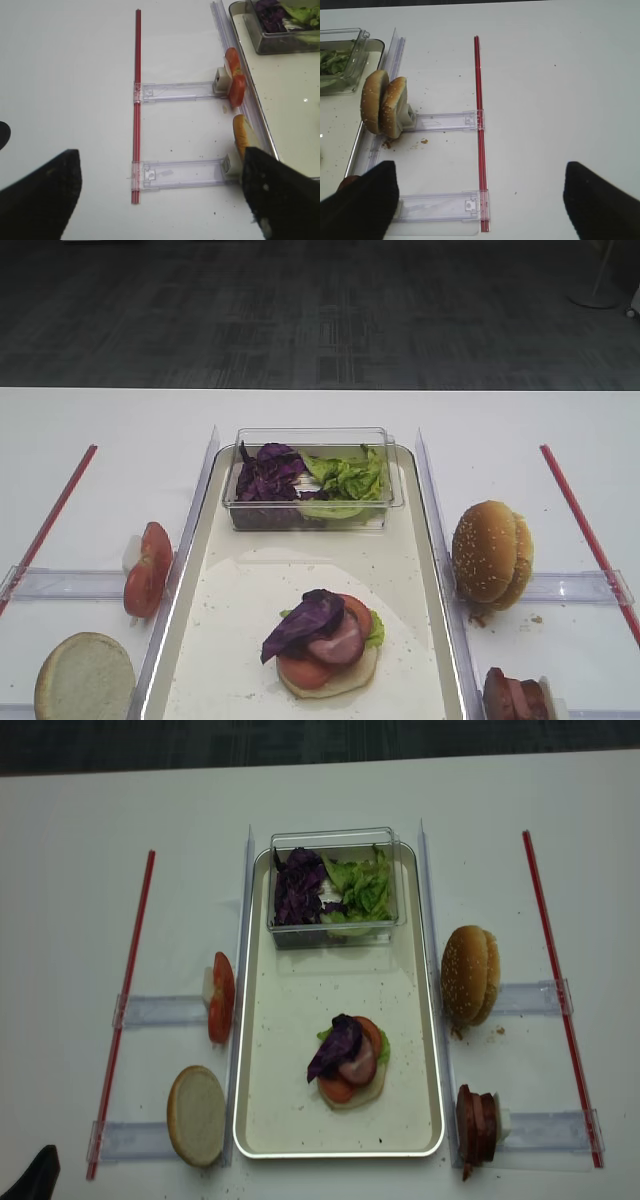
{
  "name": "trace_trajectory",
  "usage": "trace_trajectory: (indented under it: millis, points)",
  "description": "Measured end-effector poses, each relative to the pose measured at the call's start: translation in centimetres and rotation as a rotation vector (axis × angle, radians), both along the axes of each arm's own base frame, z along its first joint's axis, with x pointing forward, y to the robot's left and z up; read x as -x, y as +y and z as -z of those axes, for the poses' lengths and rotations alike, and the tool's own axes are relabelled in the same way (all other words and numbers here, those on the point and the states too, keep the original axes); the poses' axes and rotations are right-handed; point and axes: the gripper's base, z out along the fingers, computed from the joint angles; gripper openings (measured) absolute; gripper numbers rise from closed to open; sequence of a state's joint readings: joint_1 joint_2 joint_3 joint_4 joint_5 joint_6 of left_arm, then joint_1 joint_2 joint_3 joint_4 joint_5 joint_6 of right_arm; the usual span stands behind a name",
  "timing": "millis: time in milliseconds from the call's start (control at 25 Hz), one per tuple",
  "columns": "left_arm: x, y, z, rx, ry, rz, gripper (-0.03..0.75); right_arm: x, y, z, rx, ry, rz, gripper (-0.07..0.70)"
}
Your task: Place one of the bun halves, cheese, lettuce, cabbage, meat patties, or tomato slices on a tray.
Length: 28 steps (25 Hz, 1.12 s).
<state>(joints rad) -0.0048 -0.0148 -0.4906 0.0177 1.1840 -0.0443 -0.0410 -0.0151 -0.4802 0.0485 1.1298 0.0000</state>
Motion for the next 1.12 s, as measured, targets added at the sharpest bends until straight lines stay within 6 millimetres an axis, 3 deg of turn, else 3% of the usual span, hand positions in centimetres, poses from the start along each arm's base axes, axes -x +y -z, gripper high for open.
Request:
trace_trajectory:
  millis: [1120]
  points:
    - [0.00, -0.01, 0.00, 0.000, 0.000, 0.002, 0.599, 0.00, 0.00, 0.00, 0.000, 0.000, 0.000, 0.678]
